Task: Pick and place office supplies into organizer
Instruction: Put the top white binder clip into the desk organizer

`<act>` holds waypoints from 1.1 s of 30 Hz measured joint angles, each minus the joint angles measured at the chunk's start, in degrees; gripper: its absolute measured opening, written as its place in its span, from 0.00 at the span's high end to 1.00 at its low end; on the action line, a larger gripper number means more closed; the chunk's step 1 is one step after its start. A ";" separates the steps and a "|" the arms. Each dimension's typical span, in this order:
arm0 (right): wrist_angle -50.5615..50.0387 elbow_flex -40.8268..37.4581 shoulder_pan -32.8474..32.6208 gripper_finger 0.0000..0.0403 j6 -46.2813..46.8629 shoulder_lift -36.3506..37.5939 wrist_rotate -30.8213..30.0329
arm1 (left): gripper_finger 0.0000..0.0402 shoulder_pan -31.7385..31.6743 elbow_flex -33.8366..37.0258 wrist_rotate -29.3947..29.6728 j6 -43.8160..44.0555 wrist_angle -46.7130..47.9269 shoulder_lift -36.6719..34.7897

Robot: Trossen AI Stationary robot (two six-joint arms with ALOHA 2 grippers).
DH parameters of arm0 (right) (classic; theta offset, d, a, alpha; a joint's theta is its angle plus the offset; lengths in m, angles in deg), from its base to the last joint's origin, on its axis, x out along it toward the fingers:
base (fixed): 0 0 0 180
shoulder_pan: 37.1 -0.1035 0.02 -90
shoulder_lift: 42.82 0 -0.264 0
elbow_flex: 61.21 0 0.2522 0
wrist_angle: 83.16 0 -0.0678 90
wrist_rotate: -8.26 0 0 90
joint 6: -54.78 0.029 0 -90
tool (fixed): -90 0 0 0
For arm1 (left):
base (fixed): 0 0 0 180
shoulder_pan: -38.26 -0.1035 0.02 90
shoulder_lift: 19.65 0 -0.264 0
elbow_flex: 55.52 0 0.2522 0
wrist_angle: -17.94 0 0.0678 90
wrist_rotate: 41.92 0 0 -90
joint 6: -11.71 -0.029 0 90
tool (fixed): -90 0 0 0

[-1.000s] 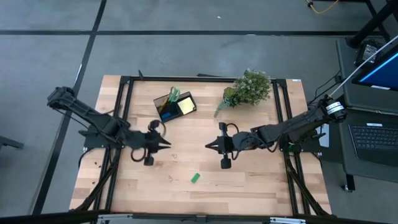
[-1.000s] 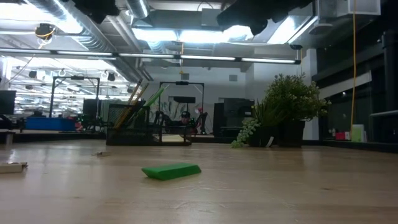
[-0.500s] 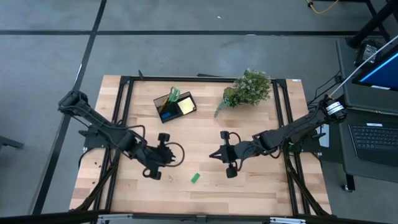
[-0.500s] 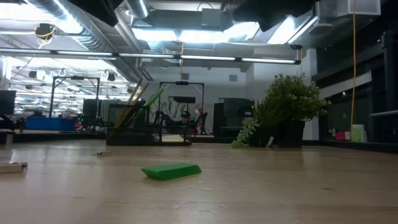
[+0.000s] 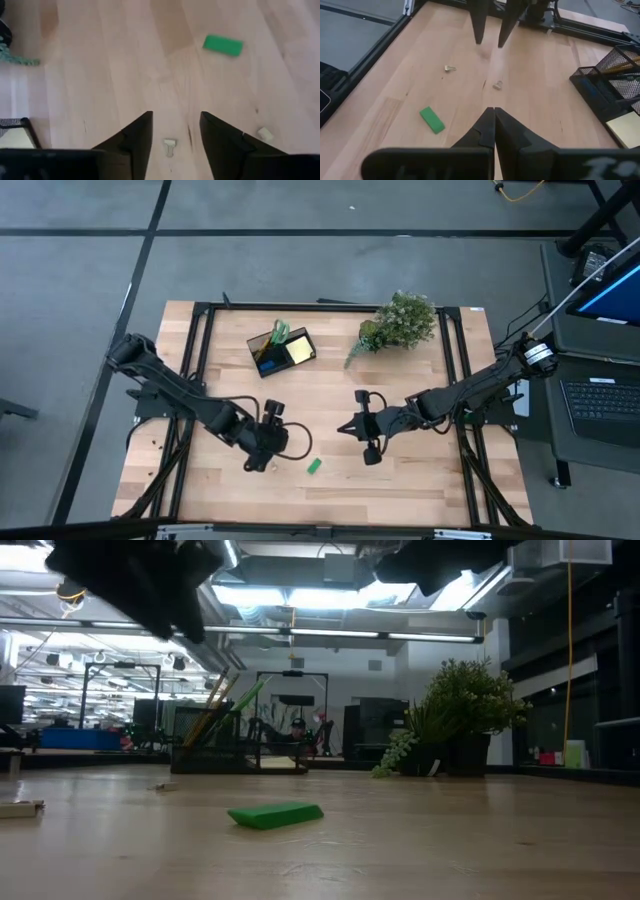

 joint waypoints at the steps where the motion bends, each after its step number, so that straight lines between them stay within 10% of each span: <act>1: 0.00 0.00 0.00 0.98 0.00 0.02 0.00 | 0.60 -0.09 0.00 -0.05 -0.05 0.29 0.63; 33: -1.00 0.00 0.02 0.98 0.20 0.02 3.98 | 0.62 -10.29 2.27 -12.13 -10.06 1.42 11.12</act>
